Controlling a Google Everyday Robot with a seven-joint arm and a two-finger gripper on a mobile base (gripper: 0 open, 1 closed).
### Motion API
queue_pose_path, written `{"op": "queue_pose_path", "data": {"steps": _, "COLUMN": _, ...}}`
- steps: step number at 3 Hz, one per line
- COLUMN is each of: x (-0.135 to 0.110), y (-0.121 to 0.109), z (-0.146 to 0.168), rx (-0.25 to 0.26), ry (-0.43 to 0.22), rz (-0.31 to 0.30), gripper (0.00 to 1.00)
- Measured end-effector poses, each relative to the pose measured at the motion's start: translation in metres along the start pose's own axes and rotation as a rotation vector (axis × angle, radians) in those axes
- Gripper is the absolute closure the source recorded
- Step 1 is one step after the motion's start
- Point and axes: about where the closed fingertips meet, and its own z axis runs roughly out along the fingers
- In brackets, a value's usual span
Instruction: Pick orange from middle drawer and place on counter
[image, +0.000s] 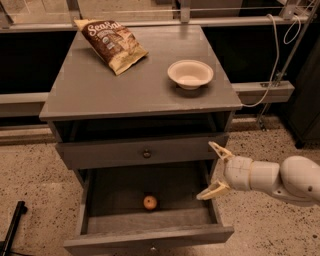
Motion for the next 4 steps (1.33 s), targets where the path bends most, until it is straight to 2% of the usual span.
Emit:
{"op": "queue_pose_path", "data": {"steps": 1, "x": 0.011, "y": 0.003, "z": 0.007, "rx": -0.005, "ry": -0.016, "rz": -0.072, "gripper": 0.00}}
{"op": "queue_pose_path", "data": {"steps": 2, "x": 0.016, "y": 0.008, "z": 0.016, "rx": -0.058, "ry": -0.038, "rz": -0.045, "gripper": 0.00}}
{"op": "queue_pose_path", "data": {"steps": 3, "x": 0.019, "y": 0.046, "z": 0.048, "rx": -0.187, "ry": -0.060, "rz": -0.034, "gripper": 0.00}}
{"op": "queue_pose_path", "data": {"steps": 4, "x": 0.032, "y": 0.106, "z": 0.086, "rx": -0.319, "ry": -0.030, "rz": -0.045, "gripper": 0.00}}
